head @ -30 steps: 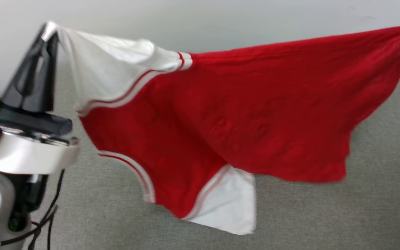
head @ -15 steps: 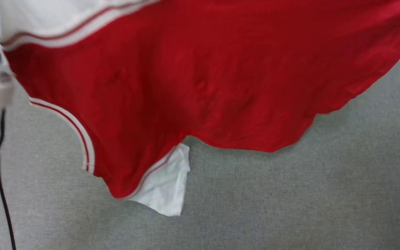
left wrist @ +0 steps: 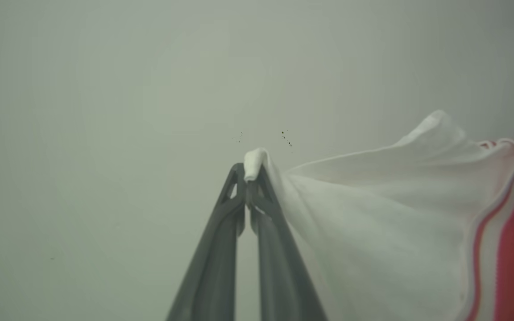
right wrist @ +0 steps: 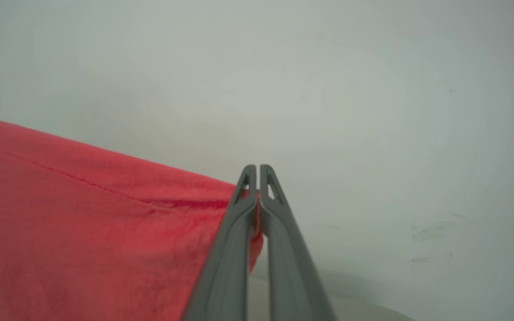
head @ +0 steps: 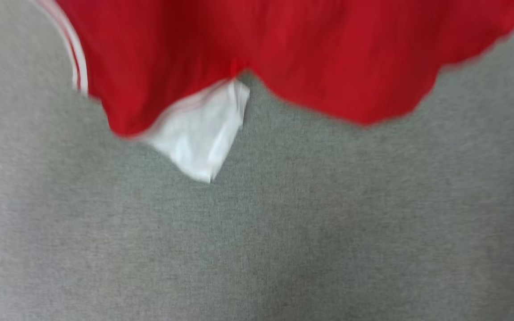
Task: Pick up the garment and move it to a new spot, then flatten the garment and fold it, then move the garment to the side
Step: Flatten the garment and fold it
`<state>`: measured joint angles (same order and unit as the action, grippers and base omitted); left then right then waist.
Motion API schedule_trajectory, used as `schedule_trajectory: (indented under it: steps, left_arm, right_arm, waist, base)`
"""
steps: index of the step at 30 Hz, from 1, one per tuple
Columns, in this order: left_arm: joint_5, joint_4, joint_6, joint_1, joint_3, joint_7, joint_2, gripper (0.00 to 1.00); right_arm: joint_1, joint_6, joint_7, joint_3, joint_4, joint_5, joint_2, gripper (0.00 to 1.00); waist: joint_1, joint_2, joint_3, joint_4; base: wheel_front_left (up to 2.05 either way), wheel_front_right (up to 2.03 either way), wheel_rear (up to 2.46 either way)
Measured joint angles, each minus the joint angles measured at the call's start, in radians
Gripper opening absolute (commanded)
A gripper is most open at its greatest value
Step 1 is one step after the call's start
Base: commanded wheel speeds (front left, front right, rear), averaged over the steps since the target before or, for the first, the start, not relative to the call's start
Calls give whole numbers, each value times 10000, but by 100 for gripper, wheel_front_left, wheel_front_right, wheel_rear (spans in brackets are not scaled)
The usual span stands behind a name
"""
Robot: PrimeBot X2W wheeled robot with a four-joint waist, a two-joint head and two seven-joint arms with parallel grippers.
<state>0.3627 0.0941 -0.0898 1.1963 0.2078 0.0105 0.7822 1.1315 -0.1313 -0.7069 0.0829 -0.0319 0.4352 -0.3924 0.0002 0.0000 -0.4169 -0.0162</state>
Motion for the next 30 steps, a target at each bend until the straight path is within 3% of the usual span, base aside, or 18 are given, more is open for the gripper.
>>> schedule_trajectory:
  steps: [7, 14, 18, 24, 30]
  left_arm:
    - [-907, -2512, -332, 3573, 1221, -504, -196, 0]
    - [-1848, -5227, -368, 6973, 1939, -1732, -1007, 0]
    - [-2376, -6573, -291, 8098, 2215, -2435, -1335, 0]
    - [-2238, -7148, -159, 7972, 2144, -2706, -1808, 0]
    - [-1912, -5958, -59, 5352, 1860, -2734, -2232, 0]
  right_arm:
    - [2530, -2, 1124, -337, 1710, -978, 6, 0]
    - [4963, -4, 3032, -207, 3724, -2176, 468, 0]
    - [5799, -4, 4171, -23, 4782, -2815, 719, 0]
    - [6035, -4, 5196, -109, 5933, -3126, 1037, 0]
    - [5089, -2, 5877, -151, 6746, -2928, 1122, 0]
  waist:
    - [1, 0, -1455, 92]
    - [1, 0, -2572, 113]
    - [1, 0, -2993, 133]
    - [1, -1, -3341, 310]
    - [0, 0, -3337, 577]
  base:
    - [0, 0, 0]
    - [0, 0, 0]
    - [0, 0, 0]
    - [0, 0, 0]
    - [0, 0, 0]
